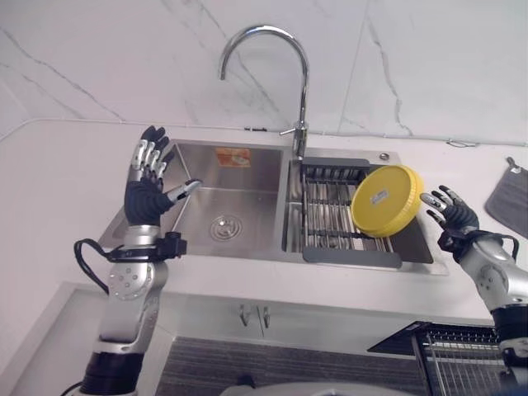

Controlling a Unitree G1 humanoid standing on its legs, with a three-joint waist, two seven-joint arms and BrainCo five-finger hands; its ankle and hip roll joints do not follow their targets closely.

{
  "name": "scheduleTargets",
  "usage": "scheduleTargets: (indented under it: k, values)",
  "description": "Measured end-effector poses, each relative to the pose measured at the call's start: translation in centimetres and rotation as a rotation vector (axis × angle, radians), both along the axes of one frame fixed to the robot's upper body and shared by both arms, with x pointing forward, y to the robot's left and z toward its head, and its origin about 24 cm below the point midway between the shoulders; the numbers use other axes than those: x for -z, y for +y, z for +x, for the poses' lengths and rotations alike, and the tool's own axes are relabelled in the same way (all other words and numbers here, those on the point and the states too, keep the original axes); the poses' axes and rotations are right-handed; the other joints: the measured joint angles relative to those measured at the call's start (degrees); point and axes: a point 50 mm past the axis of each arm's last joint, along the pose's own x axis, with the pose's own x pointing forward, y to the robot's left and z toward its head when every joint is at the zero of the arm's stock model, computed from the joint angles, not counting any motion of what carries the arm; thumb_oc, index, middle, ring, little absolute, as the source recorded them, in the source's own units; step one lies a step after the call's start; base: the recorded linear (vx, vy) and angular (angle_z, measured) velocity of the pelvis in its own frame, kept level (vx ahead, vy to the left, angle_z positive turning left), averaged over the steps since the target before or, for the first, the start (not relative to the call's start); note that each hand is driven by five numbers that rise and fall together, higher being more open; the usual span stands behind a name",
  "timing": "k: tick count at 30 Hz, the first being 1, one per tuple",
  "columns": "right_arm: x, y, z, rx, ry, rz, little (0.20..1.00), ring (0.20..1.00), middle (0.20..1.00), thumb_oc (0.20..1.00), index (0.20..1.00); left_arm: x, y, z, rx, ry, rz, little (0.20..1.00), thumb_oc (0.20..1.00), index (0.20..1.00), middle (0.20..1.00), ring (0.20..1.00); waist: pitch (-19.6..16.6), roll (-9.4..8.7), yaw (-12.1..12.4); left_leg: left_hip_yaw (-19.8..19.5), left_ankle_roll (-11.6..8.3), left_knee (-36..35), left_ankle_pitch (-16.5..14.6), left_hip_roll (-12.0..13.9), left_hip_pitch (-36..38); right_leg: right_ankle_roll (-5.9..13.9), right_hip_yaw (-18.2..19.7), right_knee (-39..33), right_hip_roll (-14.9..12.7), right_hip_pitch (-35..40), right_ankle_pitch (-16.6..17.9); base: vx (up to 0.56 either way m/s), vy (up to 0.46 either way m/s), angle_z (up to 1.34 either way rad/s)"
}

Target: Place the dishes in the dishwasher.

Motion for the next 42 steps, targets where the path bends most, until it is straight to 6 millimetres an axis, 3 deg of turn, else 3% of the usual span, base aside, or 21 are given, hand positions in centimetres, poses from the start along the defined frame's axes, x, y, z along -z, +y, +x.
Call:
scheduleTargets:
  k: [13,42]
  values:
    - [-0.3,1.0,0.9,-0.044,0.003,0.032,1.0,1.0,1.0,1.0,1.0,0.0,0.1,0.1,-0.002,0.018,0.011,1.0,1.0,1.0,1.0,1.0,0.0,0.04,0.0,-0.2,-0.03,0.0,0.0,0.0,0.0,0.03,-0.2,0.0,0.0,0.2,-0.1,0.0,0.0,0.0]
    - [-0.7,1.2,2.1,-0.062,0.017,0.127,1.0,1.0,1.0,1.0,1.0,-0.1,0.3,0.2,0.0,0.023,0.027,1.0,1.0,1.0,1.0,1.0,1.7,-0.29,1.7,-0.9,-0.04,0.0,0.1,-0.1,0.1,-0.01,-1.5,0.0,0.0,0.9,-0.3,0.0,0.002,0.01]
